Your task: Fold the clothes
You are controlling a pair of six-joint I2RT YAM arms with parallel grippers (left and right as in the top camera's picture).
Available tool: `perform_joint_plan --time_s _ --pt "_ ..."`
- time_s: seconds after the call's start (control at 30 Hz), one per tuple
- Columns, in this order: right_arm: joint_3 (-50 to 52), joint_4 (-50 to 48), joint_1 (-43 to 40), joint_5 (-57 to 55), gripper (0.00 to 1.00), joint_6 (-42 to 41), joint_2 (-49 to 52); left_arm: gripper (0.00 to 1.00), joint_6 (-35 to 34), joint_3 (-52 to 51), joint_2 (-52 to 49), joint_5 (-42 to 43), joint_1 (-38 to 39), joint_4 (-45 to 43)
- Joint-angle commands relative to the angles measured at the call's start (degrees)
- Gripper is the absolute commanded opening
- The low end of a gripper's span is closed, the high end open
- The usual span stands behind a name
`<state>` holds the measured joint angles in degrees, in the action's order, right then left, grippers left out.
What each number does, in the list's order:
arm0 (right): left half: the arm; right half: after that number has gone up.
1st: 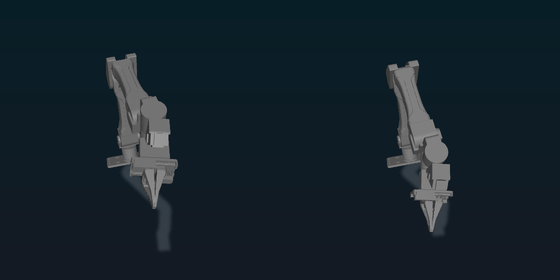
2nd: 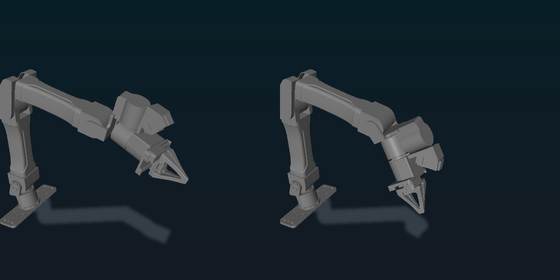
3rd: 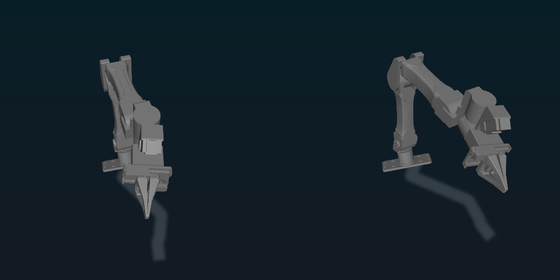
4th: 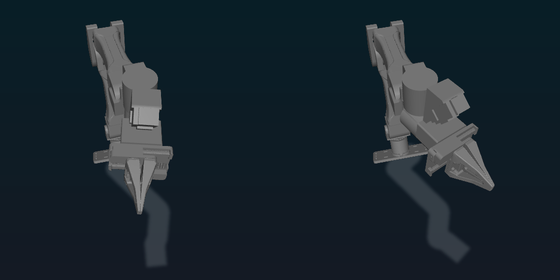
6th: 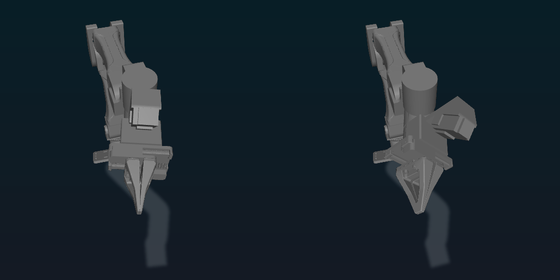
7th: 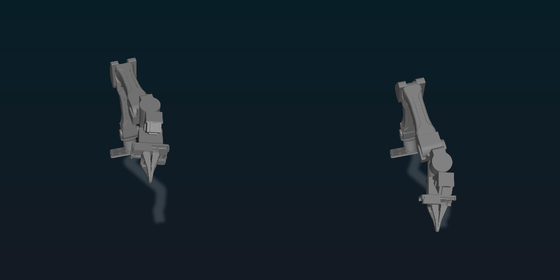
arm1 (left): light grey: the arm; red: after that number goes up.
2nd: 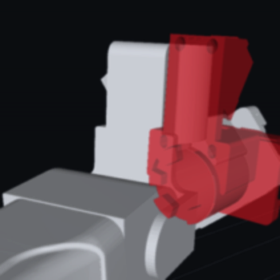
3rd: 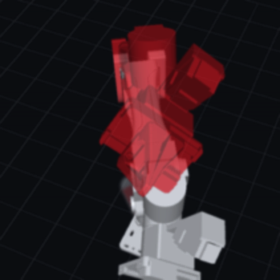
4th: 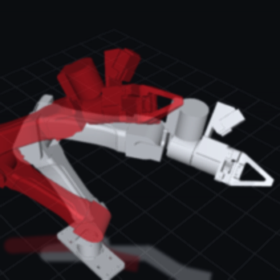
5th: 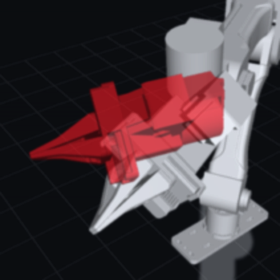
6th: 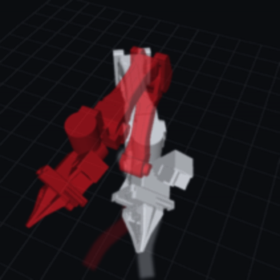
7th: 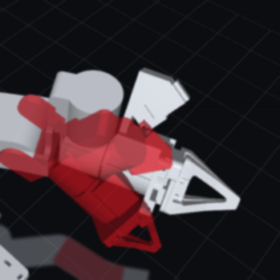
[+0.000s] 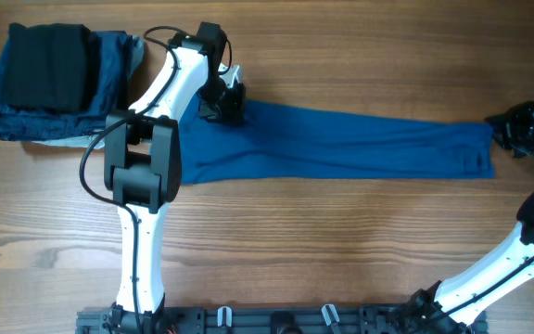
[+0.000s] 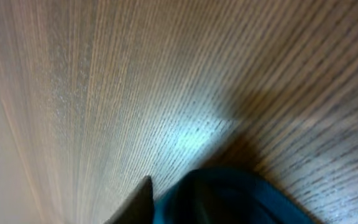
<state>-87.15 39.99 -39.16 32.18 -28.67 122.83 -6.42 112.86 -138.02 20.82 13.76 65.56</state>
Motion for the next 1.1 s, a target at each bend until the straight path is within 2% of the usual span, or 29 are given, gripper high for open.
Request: perform_joint_plan --time_s 0.0,0.37,0.4,0.43,0.5,0.6,0.67,0.73,0.8,0.93,1.0,1.07 --pt "-0.46 -1.81 1.38 0.48 0.04 0.17 0.74 0.05 -0.22 -0.42 -1.42 -4.04 -0.74 0.15" --pt "-0.15 -21.27 5.92 -1.92 0.04 8.26 4.7 0.05 -0.22 -0.42 -1.42 -5.92 -0.74 0.17" --pt "-0.17 -22.88 5.92 -1.33 0.06 9.64 4.66 0.05 -0.22 -0.42 -1.42 -5.92 -0.74 0.15" --pt "-0.37 -24.35 5.92 1.53 0.13 11.82 4.17 0.05 -0.22 -0.42 -1.42 -5.92 -0.74 0.13" --pt "-1.36 -24.46 5.88 4.92 0.17 14.12 2.27 0.04 -0.22 -0.42 -1.42 -5.92 -0.74 -0.11" --pt "-2.14 -17.2 6.12 5.01 0.14 15.26 -5.16 0.04 -0.24 -0.42 -1.42 -5.9 -0.74 -0.68" --pt "-2.14 -4.59 6.71 4.7 0.08 19.63 -9.46 0.04 -0.26 -0.42 -1.42 -5.9 -0.74 -0.68" --pt "-2.05 9.62 8.0 -0.35 0.04 23.21 -10.99 0.04 -0.46 -0.42 -1.42 -5.9 -0.74 -1.4" --pt "0.17 13.2 10.1 -3.21 0.04 26.82 -10.67 0.05 -0.46 -0.42 -1.42 -5.9 -0.74 -2.32" --pt "9.6 5.46 14.23 -4.37 0.04 28.65 -10.64 0.05 -0.46 -0.42 -1.42 -5.9 -0.74 -3.06" --pt "16.65 -4.28 14.93 -5.11 0.04 28.46 -10.64 0.05 -0.46 -0.42 -1.42 -5.9 -0.74 -3.06" --pt "20.92 -9.94 14.93 -8.98 0.04 28.11 -10.64 0.06 -0.44 -0.42 -1.42 -5.9 -0.74 -3.28"
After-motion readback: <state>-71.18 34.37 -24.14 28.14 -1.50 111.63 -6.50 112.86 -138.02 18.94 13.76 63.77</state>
